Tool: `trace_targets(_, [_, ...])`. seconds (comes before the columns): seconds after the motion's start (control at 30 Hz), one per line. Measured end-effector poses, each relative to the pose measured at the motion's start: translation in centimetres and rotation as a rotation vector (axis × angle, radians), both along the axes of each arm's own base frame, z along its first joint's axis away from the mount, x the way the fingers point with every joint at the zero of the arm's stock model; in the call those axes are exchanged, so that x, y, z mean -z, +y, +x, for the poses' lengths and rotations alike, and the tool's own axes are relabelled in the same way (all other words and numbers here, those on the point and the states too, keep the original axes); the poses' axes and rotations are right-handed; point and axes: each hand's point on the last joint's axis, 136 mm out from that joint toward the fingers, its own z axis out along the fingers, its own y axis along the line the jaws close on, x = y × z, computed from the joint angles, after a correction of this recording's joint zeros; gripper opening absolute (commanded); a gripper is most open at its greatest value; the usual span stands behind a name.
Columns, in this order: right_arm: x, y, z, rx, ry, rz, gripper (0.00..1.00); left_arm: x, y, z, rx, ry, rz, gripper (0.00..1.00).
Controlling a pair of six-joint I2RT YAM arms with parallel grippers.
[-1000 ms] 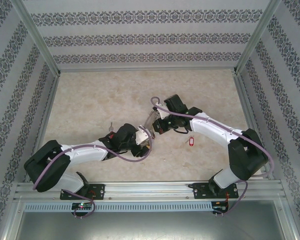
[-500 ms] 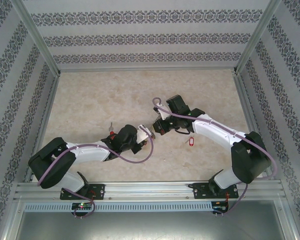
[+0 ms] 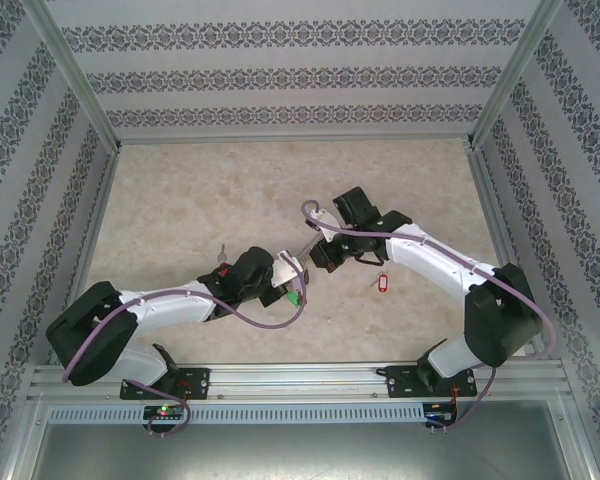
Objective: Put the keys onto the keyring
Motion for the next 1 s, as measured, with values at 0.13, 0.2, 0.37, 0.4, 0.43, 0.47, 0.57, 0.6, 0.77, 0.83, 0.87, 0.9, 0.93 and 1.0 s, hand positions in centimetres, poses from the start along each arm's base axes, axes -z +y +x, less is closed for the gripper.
trace_targets(0.13, [-0.3,-0.3,-0.1,-0.011,-0.009,-0.036,0.0,-0.3,-0.1,-0.1,0.025,0.002,0.025,0.0])
trace_targets(0.2, [-0.4,-0.3,-0.2,-0.01,-0.002,-0.045,0.0,-0.5,-0.2,-0.2,0.041,0.008,0.04,0.0])
trace_targets(0.37, [-0.9,-0.3,-0.2,0.024,0.043,-0.023,0.0,-1.0,-0.2,-0.2,0.077,0.012,0.093,0.0])
trace_targets(0.4, [-1.0,-0.2,-0.3,0.025,0.05,-0.018,0.0,-1.1,-0.2,-0.2,0.084,0.011,0.102,0.0])
trace_targets(0.43, [-1.2,-0.1,-0.3,0.025,0.056,-0.012,0.0,-1.3,-0.1,-0.2,0.09,0.012,0.113,0.0])
trace_targets(0.47, [-1.3,-0.1,-0.4,0.024,0.064,-0.008,0.0,-1.4,-0.1,-0.3,0.096,0.016,0.125,0.0])
trace_targets(0.57, [-1.2,0.0,-0.4,0.024,0.076,-0.013,0.0,-1.5,0.3,-0.2,0.103,0.026,0.157,0.0])
trace_targets(0.6, [-1.1,0.0,-0.4,0.024,0.082,-0.018,0.0,-1.5,0.4,-0.3,0.107,0.029,0.167,0.0])
trace_targets(0.77, [-0.3,0.0,-0.8,0.013,0.128,-0.04,0.0,-0.9,1.1,-0.7,0.115,0.041,0.207,0.0])
trace_targets(0.83, [0.0,0.1,-1.1,0.001,0.153,-0.034,0.0,-0.9,1.5,-0.9,0.12,0.043,0.219,0.0])
trace_targets(0.87, [0.1,0.3,-1.3,-0.006,0.164,-0.031,0.0,-0.9,1.6,-1.0,0.124,0.043,0.225,0.0])
trace_targets(0.9, [0.1,0.4,-1.5,-0.012,0.168,-0.03,0.0,-0.9,1.7,-1.1,0.127,0.045,0.23,0.0])
trace_targets(0.93, [0.2,0.4,-1.6,-0.012,0.169,-0.03,0.0,-0.9,1.8,-1.3,0.133,0.048,0.234,0.0])
trace_targets(1.0, [0.3,0.6,-1.7,-0.013,0.169,-0.029,0.0,-0.8,1.9,-1.5,0.144,0.052,0.241,0.0])
